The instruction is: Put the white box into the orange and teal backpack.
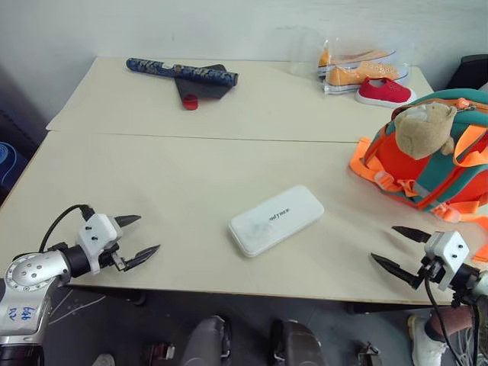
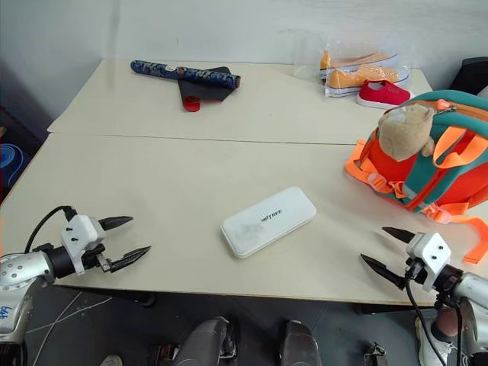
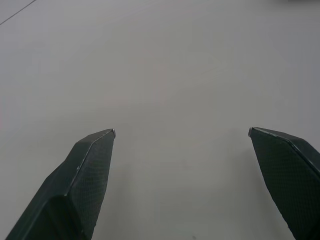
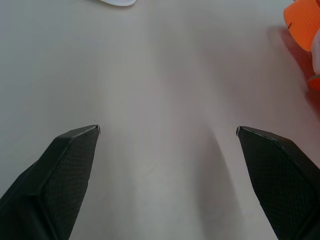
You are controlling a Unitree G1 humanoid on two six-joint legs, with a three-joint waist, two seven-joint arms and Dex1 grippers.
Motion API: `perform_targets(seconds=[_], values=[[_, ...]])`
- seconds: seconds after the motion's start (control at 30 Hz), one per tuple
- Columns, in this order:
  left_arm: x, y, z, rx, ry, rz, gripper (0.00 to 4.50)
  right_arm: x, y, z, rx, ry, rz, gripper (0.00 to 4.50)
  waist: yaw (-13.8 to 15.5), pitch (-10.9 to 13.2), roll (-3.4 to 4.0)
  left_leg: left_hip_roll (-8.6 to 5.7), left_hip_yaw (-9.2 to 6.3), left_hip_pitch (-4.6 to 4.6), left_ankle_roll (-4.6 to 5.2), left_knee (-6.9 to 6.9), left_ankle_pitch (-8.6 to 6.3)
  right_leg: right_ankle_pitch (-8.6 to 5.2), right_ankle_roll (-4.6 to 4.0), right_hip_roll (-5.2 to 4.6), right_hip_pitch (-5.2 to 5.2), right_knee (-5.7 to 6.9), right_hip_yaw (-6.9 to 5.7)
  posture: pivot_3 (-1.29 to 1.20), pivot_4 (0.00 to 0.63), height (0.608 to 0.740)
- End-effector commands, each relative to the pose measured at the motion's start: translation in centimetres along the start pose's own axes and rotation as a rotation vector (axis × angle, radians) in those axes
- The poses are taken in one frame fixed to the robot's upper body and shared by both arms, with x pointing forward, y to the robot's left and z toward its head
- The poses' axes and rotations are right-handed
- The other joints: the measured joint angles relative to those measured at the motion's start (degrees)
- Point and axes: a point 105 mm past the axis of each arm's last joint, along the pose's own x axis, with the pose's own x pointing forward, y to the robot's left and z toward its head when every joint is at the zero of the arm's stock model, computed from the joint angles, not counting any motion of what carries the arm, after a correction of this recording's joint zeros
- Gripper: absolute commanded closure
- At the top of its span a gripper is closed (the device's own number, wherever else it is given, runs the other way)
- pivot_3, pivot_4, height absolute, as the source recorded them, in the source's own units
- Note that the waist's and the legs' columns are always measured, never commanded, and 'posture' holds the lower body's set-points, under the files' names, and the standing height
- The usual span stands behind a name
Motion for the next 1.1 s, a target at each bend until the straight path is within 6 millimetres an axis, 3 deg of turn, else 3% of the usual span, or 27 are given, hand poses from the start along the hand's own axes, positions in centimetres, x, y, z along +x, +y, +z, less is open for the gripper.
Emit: perform_targets(seconds=[0.03, 0.17, 0.23, 0.33, 0.57, 0.67, 0.77, 1.1], values=[[0.3, -0.1, 1.2, 0.001, -0.056, -0.001, 0.0, -0.1, 0.2, -0.1, -0.021, -0.014, 0.012, 0.02, -0.02, 0.0, 0.0, 0.0, 0.01, 0.0, 0.0, 0.0, 0.0, 0.0, 0.0, 0.0, 0.0, 0.0, 0.01, 0.0, 0.15, 0.74], [0.5, -1.1, 1.7, -0.06, -0.076, -0.049, 0.0, 0.5, 0.4, 0.1, -0.006, -0.049, 0.023, 0.02, -0.18, 0.0, 0.0, 0.0, 0.03, 0.02, 0.0, 0.0, 0.0, 0.0, 0.0, 0.01, 0.0, 0.01, 0.03, 0.0, 0.15, 0.74], [0.6, -2.2, 2.9, -0.118, -0.122, -0.105, 0.0, 1.8, 0.6, 1.0, 0.034, -0.099, 0.038, 0.39, -0.45, -0.01, -0.02, 0.02, 0.03, 0.02, -0.01, 0.01, 0.0, 0.0, 0.0, 0.02, 0.0, 0.02, 0.04, 0.0, 0.15, 0.74], [1.0, -4.3, 4.1, -0.137, -0.145, -0.17, 0.56, 4.2, -0.1, 1.6, -0.008, -0.073, 0.016, 1.24, -1.32, -0.01, -0.01, 0.05, 0.04, 0.02, -0.01, 0.06, 0.0, 0.0, 0.0, 0.01, 0.0, 0.06, 0.09, 0.0, 0.15, 0.74], [4.0, -7.3, 5.7, -0.171, -0.171, -0.211, 2.72, 8.1, -0.8, 4.0, -0.056, -0.096, -0.061, 3.58, -1.1, -0.01, 0.0, 0.05, 0.02, 0.0, -0.12, 0.04, 0.08, 0.0, -0.01, 0.08, -0.1, 0.22, 0.09, 0.0, 0.15, 0.74], [6.1, -8.5, 5.2, -0.184, -0.139, -0.186, 3.66, 9.8, -0.5, 5.8, -0.077, -0.139, -0.082, 4.5, -1.13, -0.01, 0.0, 0.04, 0.06, -0.03, -0.07, 0.14, 0.11, 0.0, -0.01, 0.08, -0.09, 0.27, 0.11, 0.0, 0.15, 0.74], [7.2, -9.7, 5.4, -0.201, -0.14, -0.22, 4.48, 11.4, -0.1, 7.1, -0.081, -0.169, -0.078, 4.5, -1.17, -0.01, 0.0, 0.04, 0.1, -0.04, -0.07, 0.16, 0.11, 0.0, 0.0, 0.09, -0.15, 0.44, 0.15, 0.0, 0.15, 0.74], [8.8, -9.9, 6.9, -0.183, -0.169, -0.282, 4.48, 13.9, 2.7, 8.6, -0.001, -0.19, 0.107, 4.5, -1.24, -0.01, 0.0, 0.06, 0.18, -0.09, 0.19, 0.17, 0.28, 0.0, -0.01, 0.12, -0.24, 0.5, 0.21, 0.0, 0.15, 0.74]])
